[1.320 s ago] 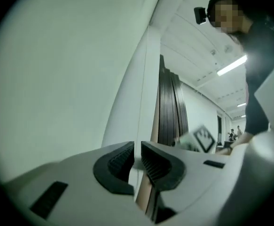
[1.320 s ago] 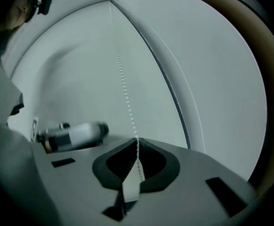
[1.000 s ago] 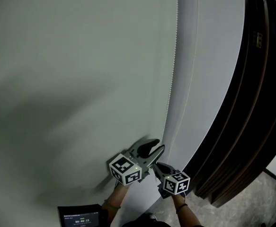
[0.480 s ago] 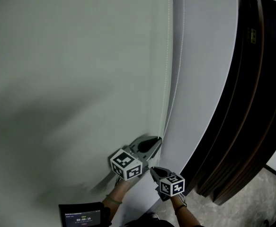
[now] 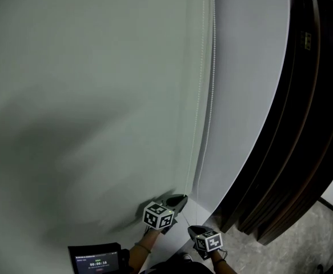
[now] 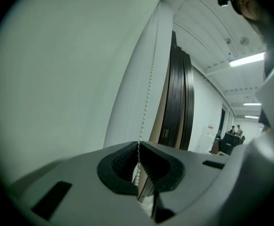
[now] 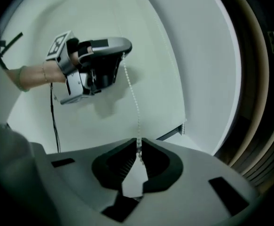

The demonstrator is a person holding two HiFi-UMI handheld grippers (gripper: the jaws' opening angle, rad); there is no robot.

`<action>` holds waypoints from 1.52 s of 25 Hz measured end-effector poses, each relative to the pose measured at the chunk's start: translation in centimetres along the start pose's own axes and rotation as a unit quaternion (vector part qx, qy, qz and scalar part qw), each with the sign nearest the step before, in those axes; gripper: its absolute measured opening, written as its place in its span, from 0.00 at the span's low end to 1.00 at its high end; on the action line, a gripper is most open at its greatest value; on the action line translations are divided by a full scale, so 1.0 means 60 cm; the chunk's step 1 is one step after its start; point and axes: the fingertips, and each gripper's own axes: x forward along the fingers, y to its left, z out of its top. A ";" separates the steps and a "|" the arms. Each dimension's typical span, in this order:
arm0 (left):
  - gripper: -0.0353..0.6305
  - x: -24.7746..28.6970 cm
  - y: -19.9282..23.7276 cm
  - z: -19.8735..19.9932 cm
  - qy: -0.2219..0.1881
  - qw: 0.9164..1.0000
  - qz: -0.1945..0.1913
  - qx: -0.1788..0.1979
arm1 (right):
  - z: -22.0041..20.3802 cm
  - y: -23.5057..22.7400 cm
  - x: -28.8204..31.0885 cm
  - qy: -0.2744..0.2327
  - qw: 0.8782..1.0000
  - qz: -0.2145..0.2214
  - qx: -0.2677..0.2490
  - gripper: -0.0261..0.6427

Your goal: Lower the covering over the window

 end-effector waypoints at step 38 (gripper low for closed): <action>0.15 -0.148 -0.064 -0.228 0.116 0.991 0.039 -0.050 | 0.418 0.085 -0.175 -0.285 0.957 0.044 -0.036 0.06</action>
